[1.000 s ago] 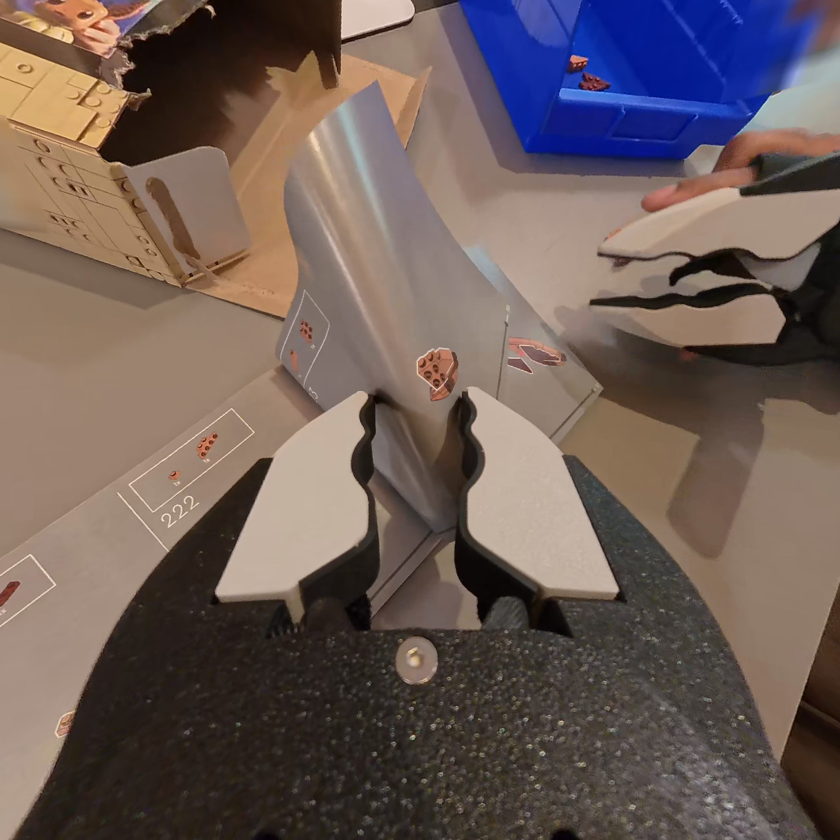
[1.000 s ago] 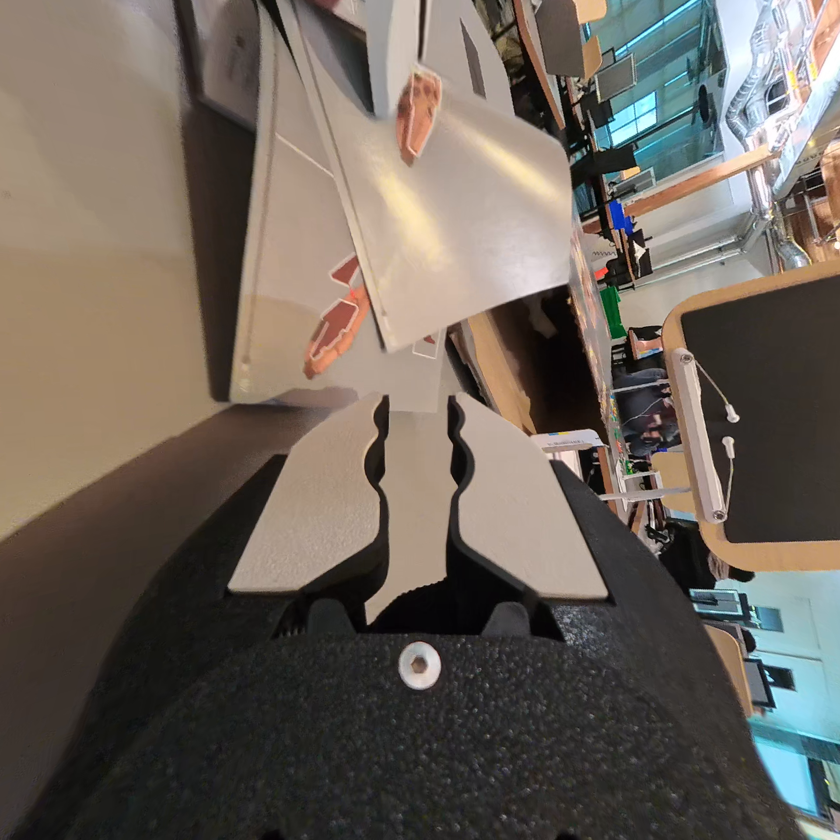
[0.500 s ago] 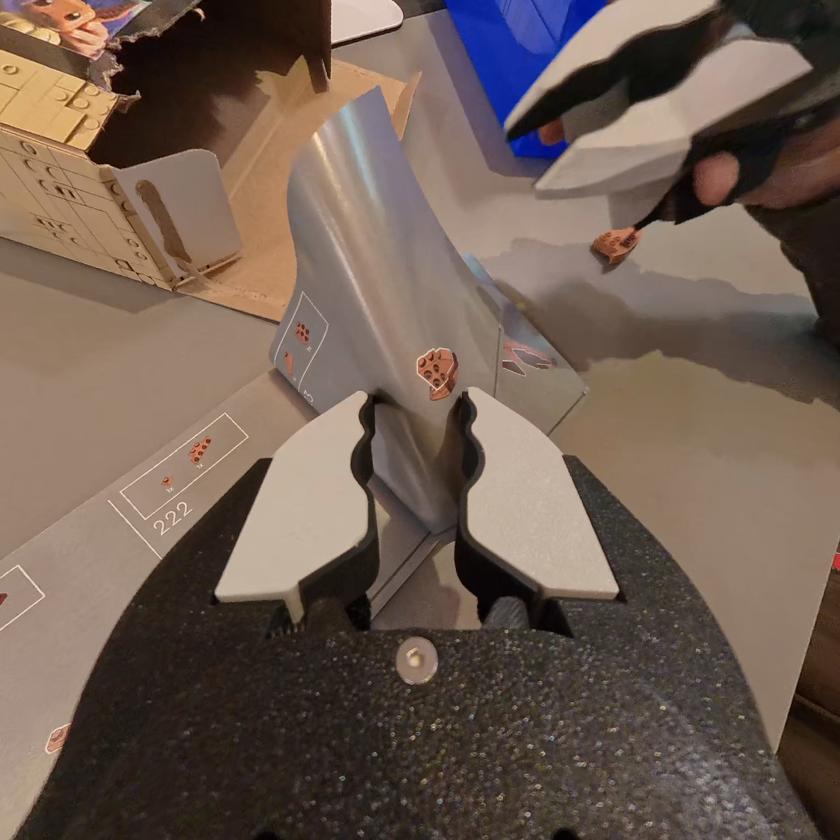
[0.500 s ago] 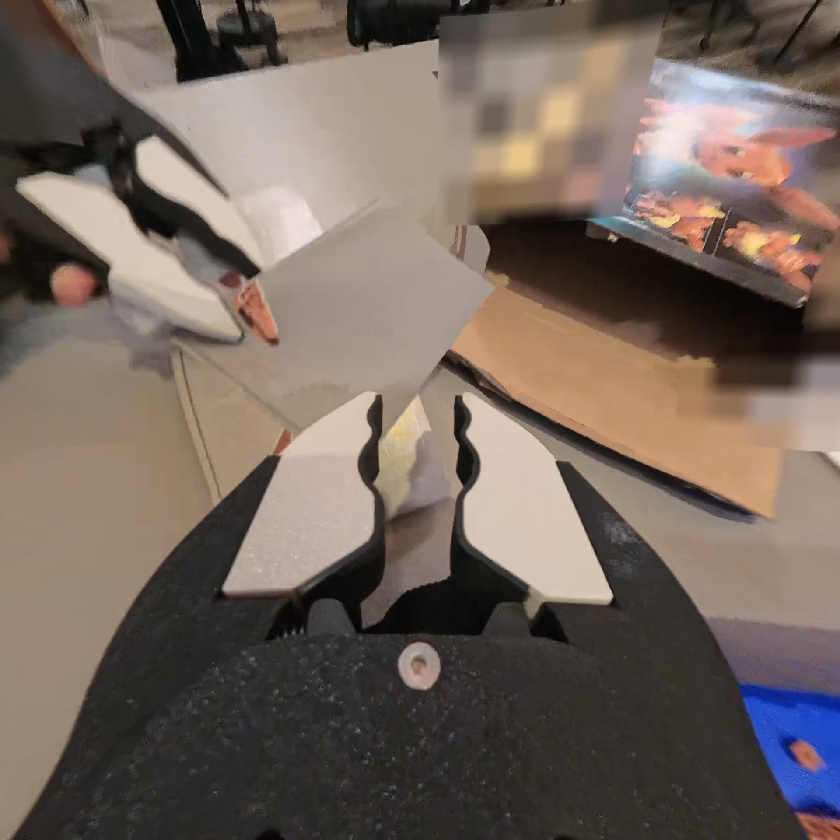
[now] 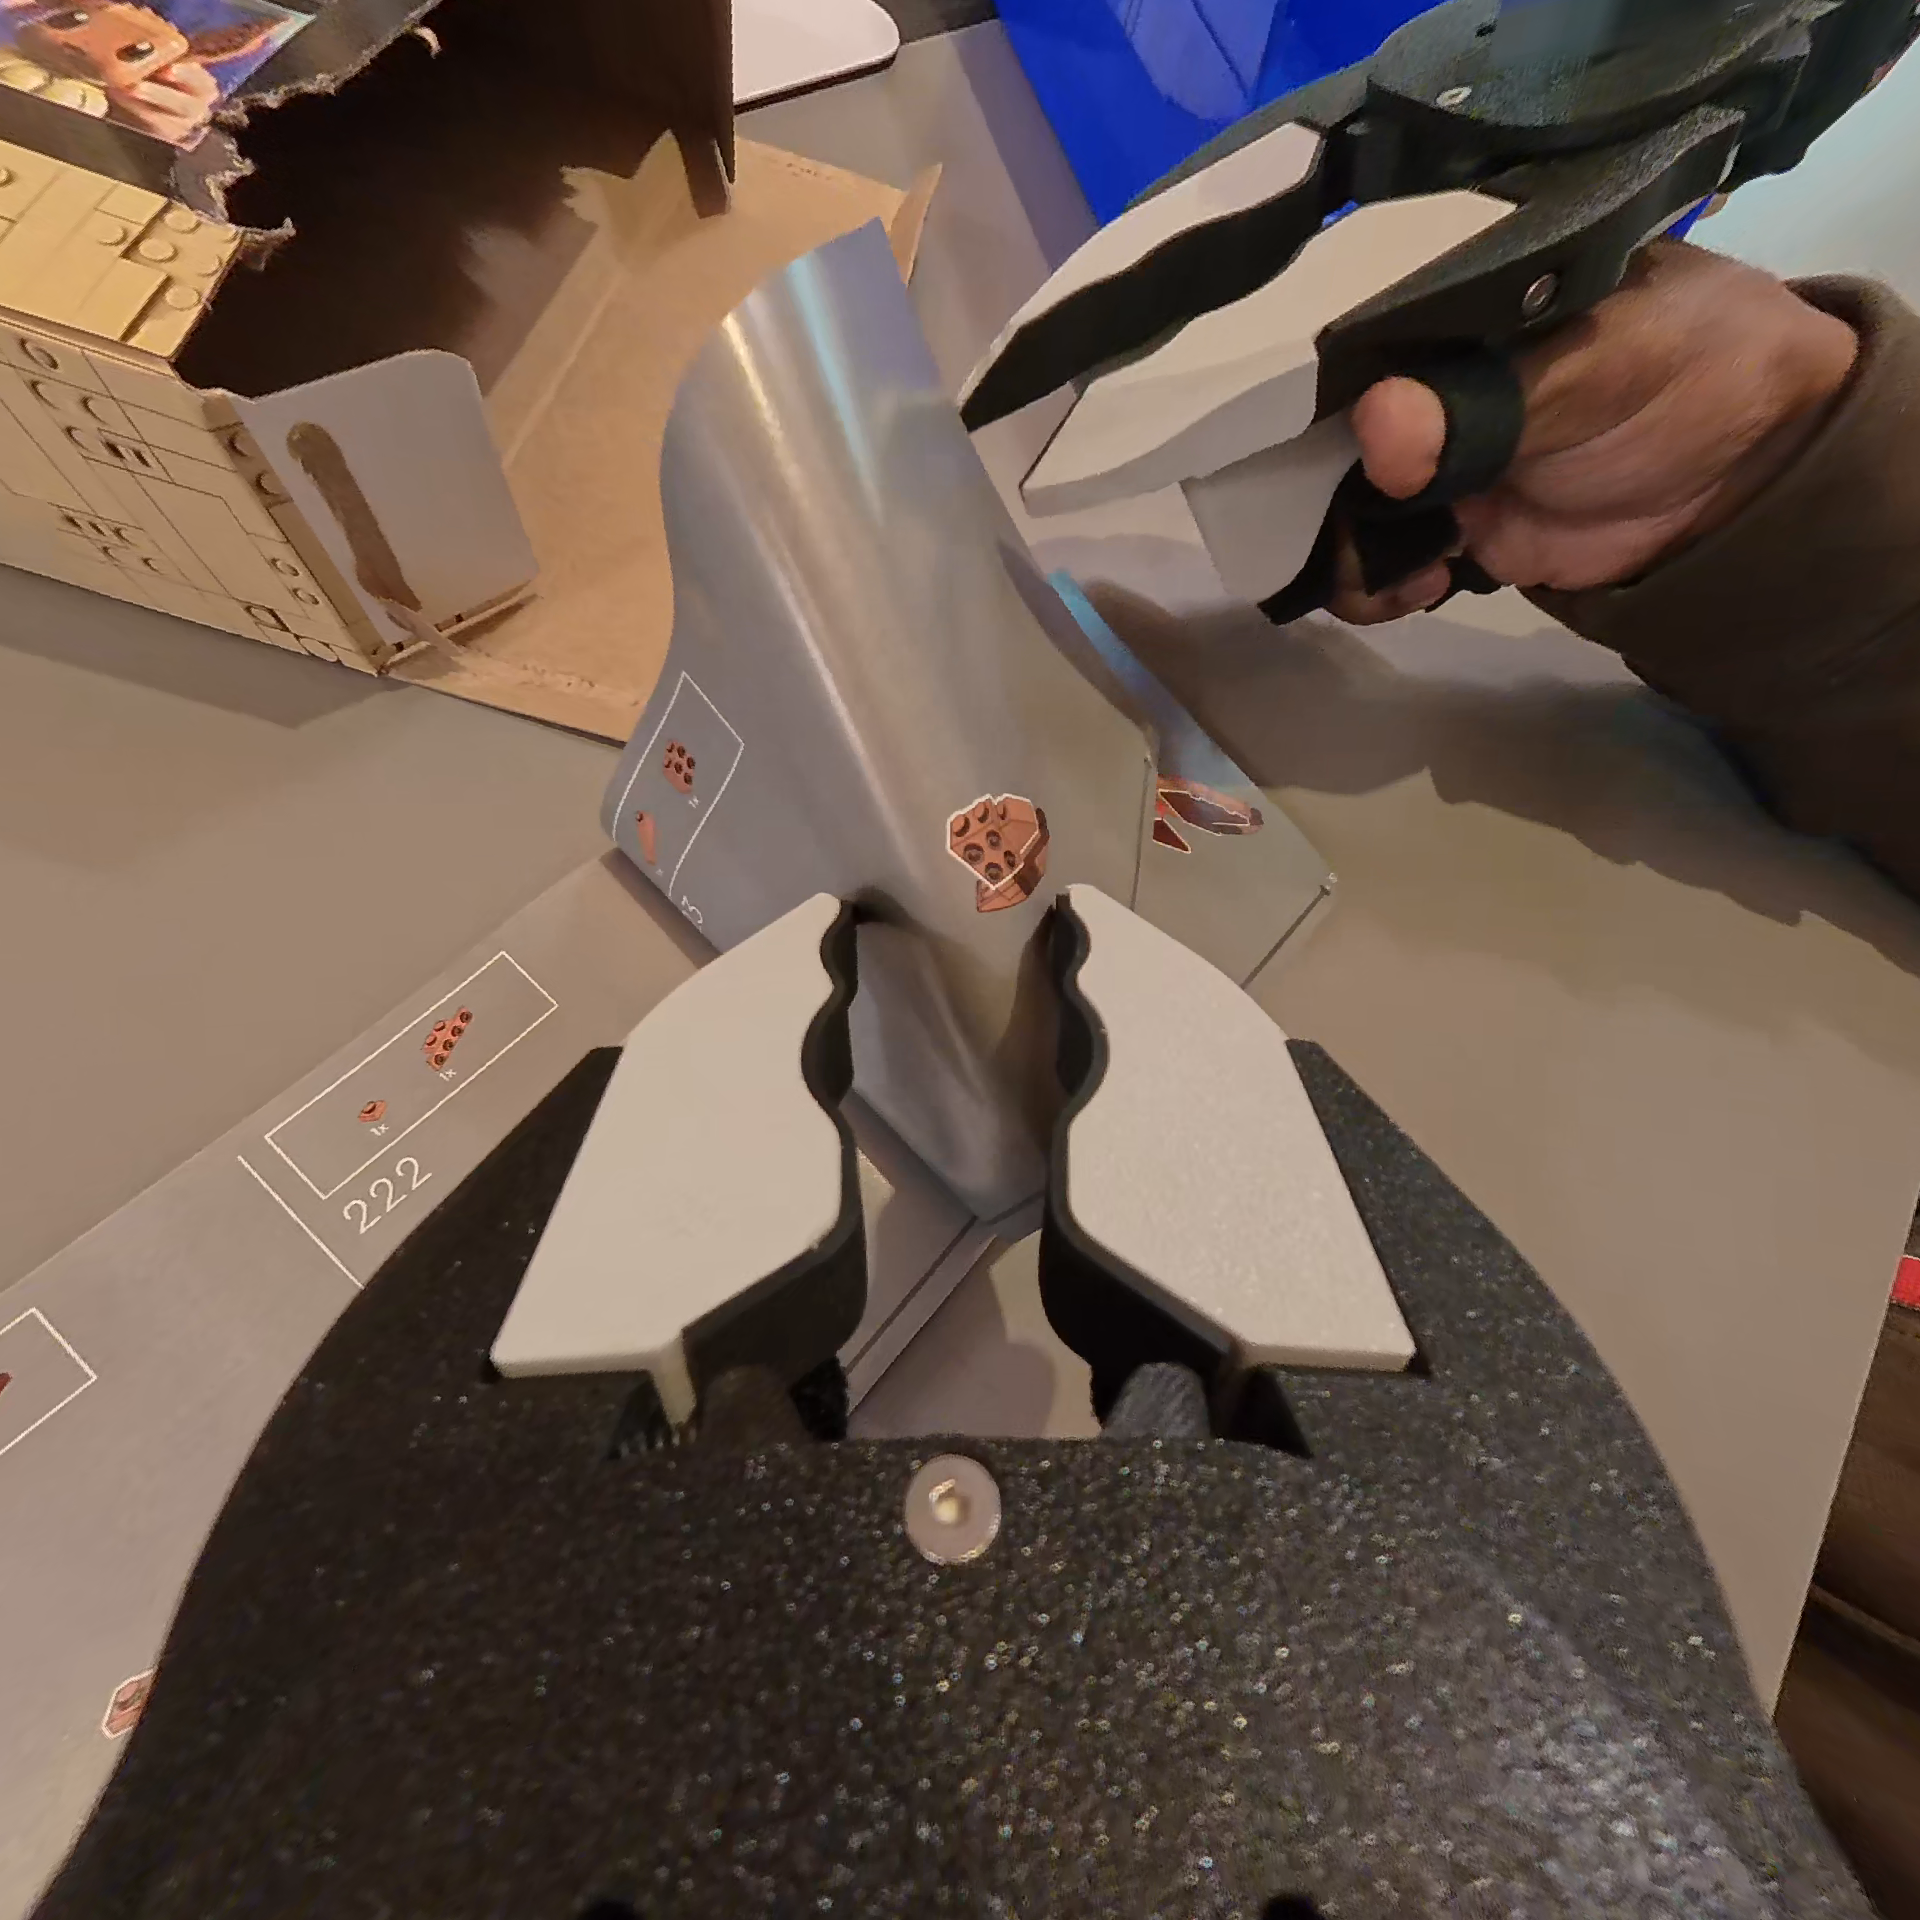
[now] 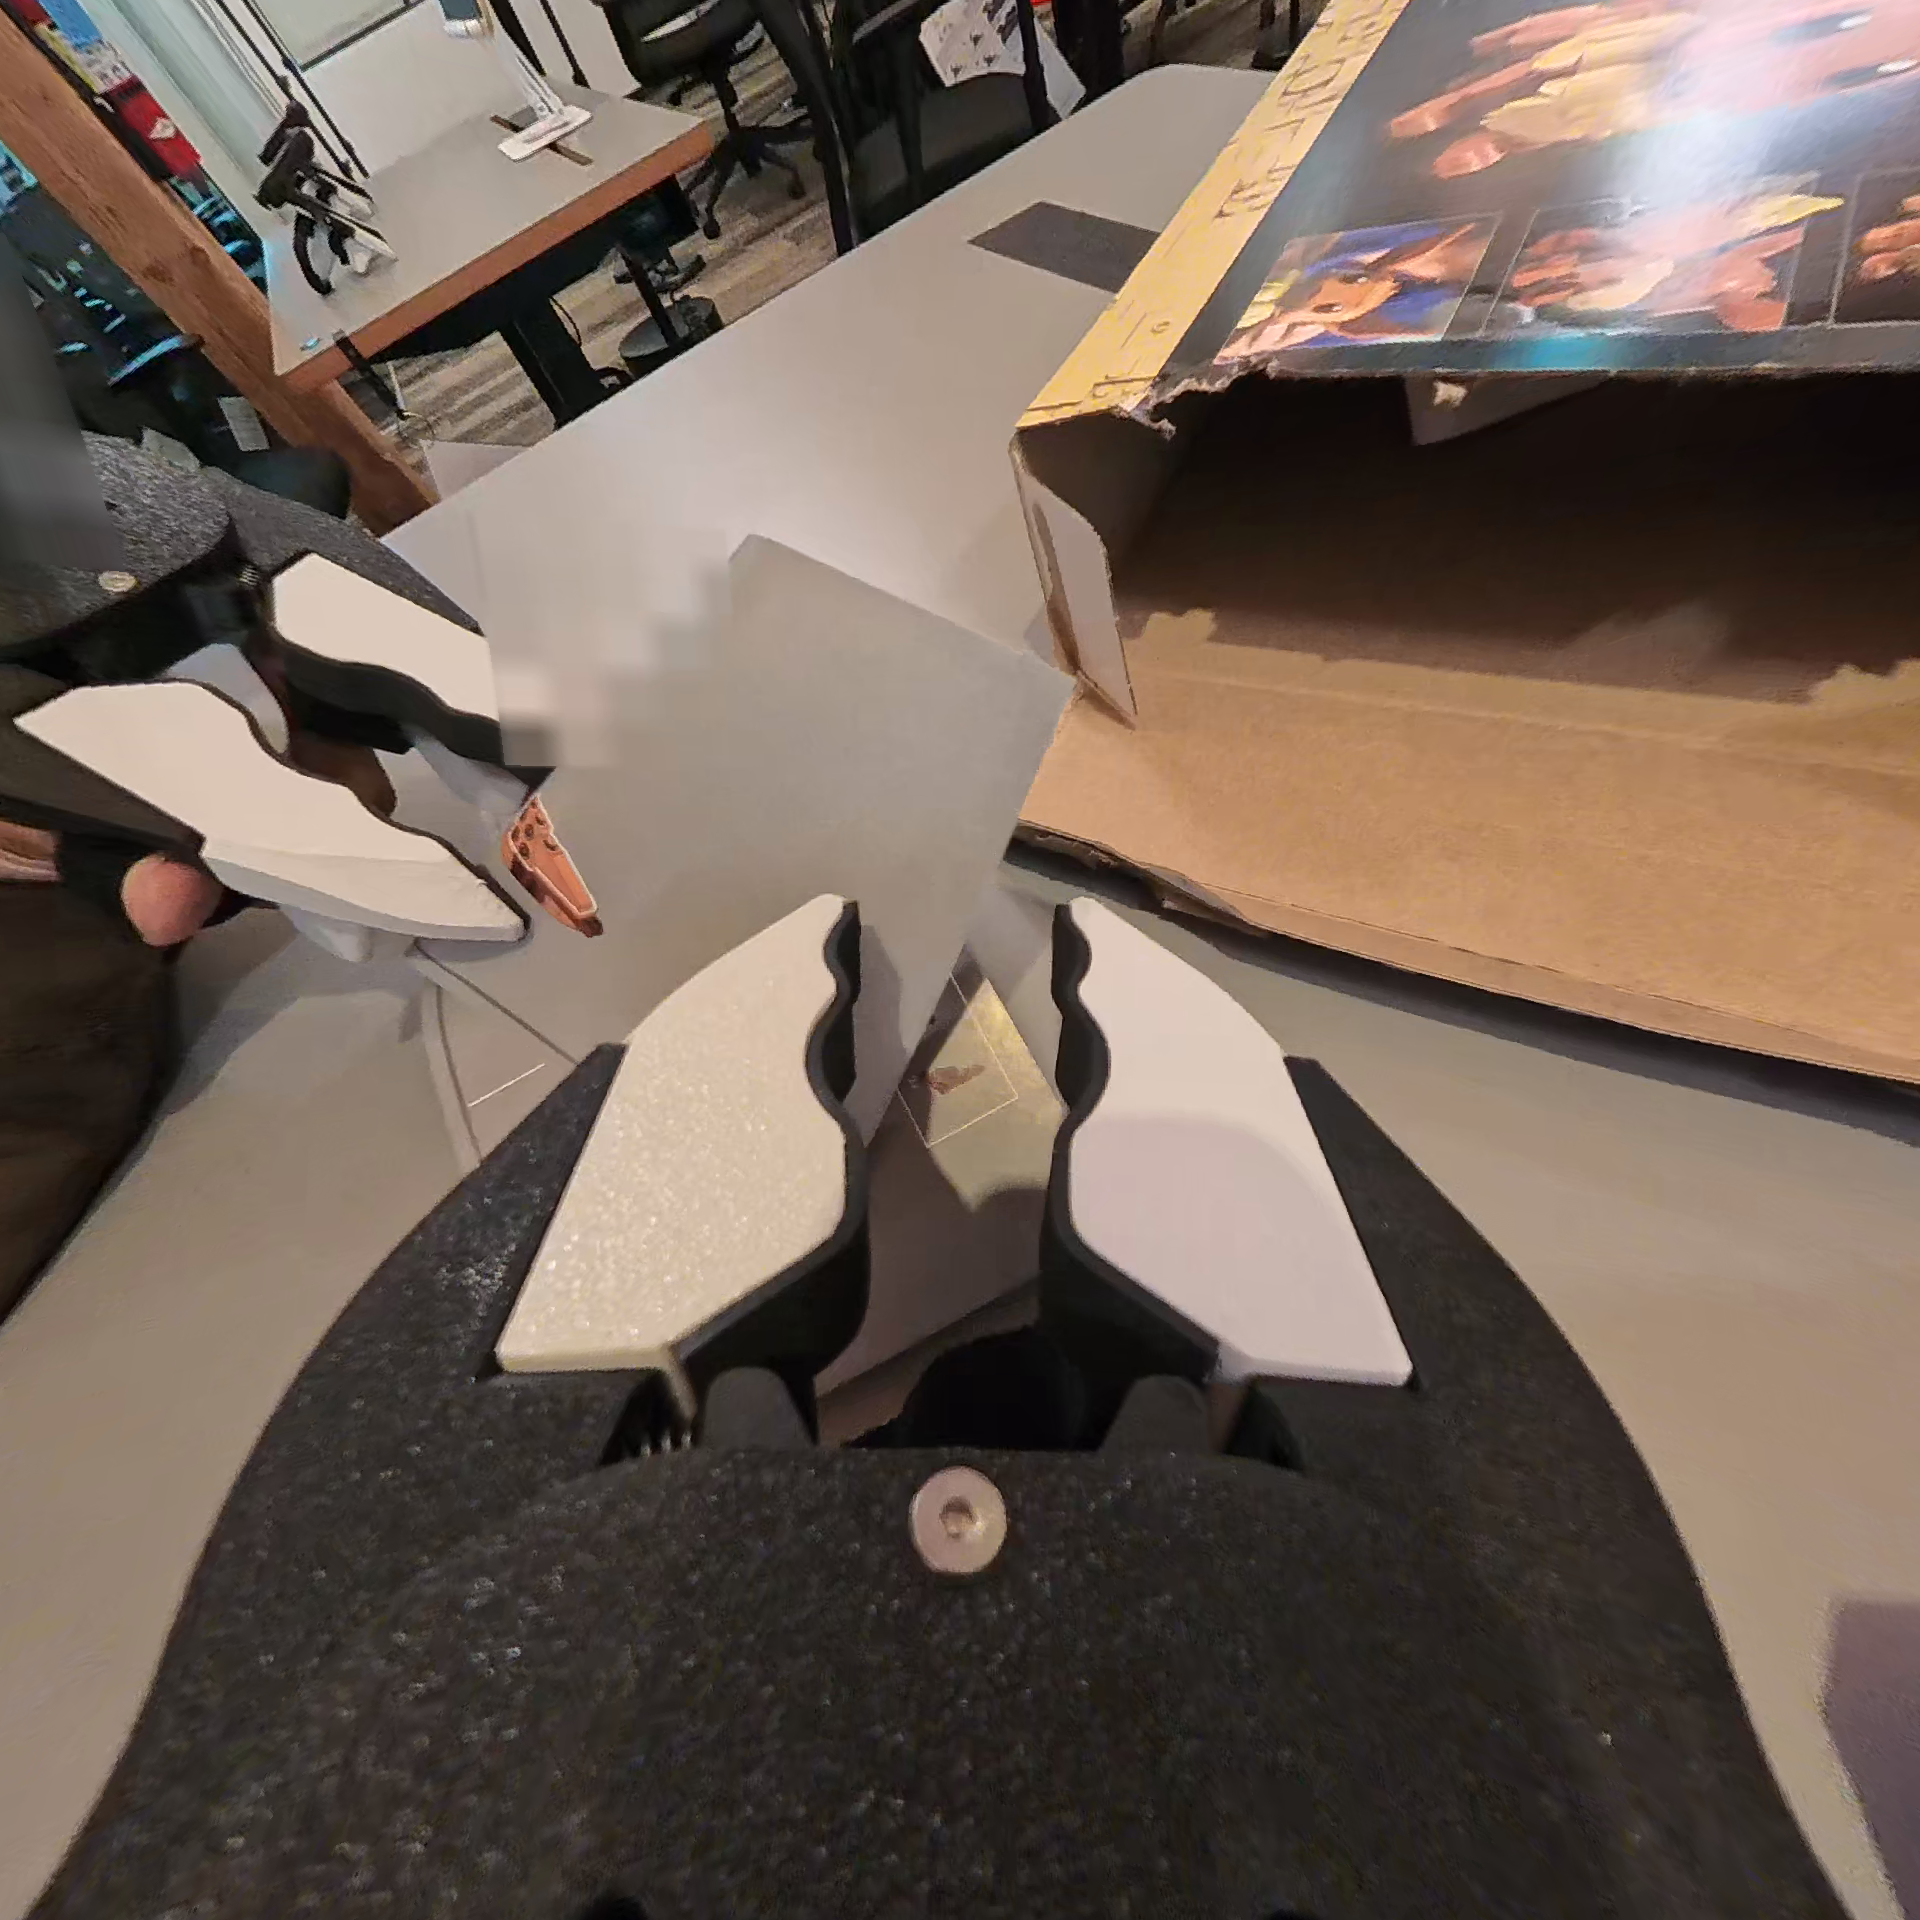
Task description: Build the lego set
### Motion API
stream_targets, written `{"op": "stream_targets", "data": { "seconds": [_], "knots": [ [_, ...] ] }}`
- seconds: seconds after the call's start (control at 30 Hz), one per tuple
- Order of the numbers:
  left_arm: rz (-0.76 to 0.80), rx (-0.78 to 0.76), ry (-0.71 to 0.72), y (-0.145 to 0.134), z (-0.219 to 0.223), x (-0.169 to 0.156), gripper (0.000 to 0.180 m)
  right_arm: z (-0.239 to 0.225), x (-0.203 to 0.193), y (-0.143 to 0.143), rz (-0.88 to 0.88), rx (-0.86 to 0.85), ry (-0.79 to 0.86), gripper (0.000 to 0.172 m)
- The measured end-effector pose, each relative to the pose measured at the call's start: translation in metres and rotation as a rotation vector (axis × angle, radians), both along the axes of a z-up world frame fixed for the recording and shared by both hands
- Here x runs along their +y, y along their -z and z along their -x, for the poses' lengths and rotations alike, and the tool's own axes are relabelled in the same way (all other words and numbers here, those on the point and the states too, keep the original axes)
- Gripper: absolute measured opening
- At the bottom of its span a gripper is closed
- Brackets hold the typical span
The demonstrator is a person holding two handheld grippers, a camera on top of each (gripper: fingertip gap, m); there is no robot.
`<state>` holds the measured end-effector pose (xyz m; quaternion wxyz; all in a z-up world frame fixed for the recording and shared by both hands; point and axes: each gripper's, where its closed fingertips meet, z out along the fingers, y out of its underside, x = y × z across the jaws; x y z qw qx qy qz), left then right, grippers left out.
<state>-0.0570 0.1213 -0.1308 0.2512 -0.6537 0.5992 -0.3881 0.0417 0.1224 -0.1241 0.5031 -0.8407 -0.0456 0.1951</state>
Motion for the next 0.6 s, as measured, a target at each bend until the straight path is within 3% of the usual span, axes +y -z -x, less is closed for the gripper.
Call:
{"op": "stream_targets", "data": {
  "seconds": [0.6],
  "knots": [
    [-0.003,-0.007,0.004,-0.001,0.001,0.0,0.036,0.011,-0.008,-0.011,-0.029,0.064,-0.065,0.034]
  ]
}}
